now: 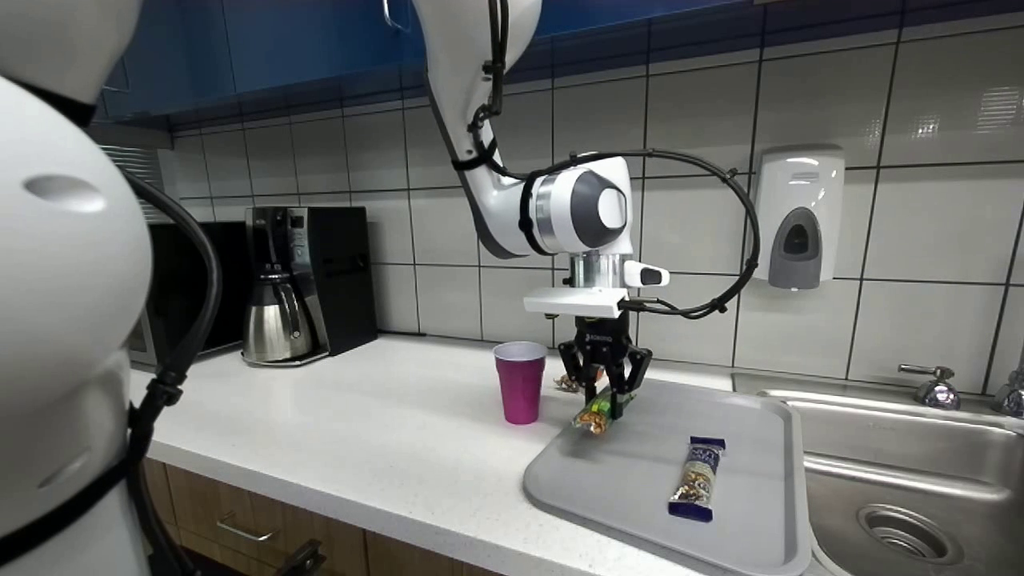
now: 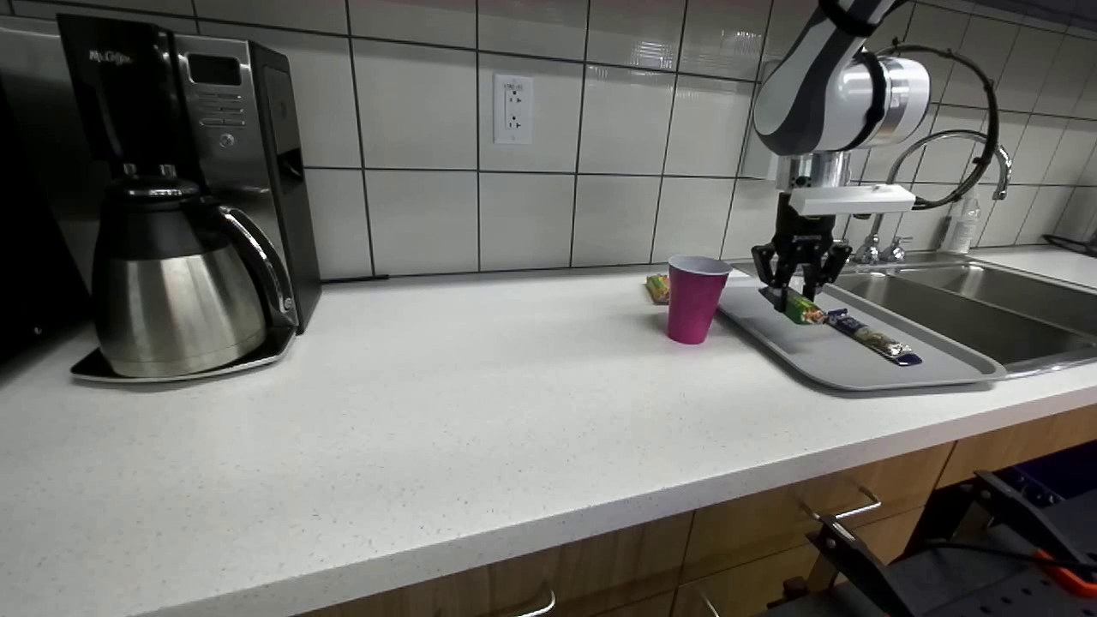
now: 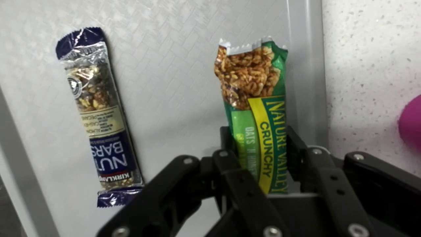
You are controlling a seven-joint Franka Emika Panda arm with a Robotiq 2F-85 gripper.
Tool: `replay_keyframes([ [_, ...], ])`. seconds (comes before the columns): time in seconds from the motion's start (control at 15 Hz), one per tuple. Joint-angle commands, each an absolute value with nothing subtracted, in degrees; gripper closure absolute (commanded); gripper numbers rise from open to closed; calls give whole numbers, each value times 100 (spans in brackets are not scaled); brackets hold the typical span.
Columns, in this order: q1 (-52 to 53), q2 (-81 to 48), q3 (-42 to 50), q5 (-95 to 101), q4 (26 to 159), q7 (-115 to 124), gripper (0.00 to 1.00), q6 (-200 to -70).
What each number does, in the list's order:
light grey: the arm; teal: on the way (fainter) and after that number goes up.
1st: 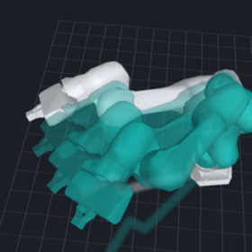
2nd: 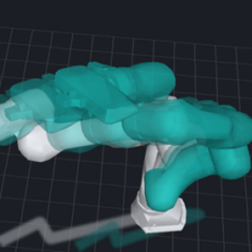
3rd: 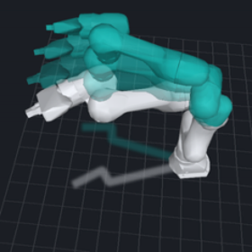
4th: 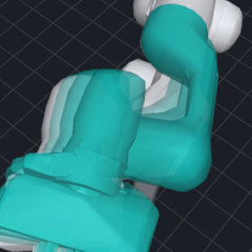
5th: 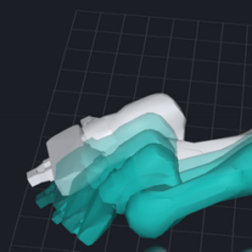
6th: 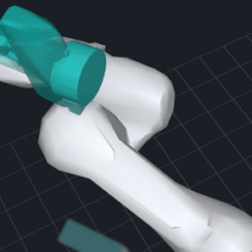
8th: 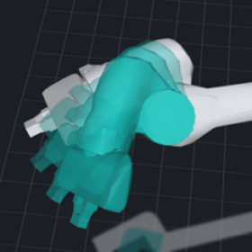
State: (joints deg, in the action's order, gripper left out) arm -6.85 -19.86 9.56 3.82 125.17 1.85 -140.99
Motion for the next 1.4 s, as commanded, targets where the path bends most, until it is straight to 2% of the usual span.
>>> replay_keyframes([
  [0.0,-594,-1560,938,460,12709,372,85,-14114],
  [1.33,-263,-647,580,415,12780,203,85,-14490],
])
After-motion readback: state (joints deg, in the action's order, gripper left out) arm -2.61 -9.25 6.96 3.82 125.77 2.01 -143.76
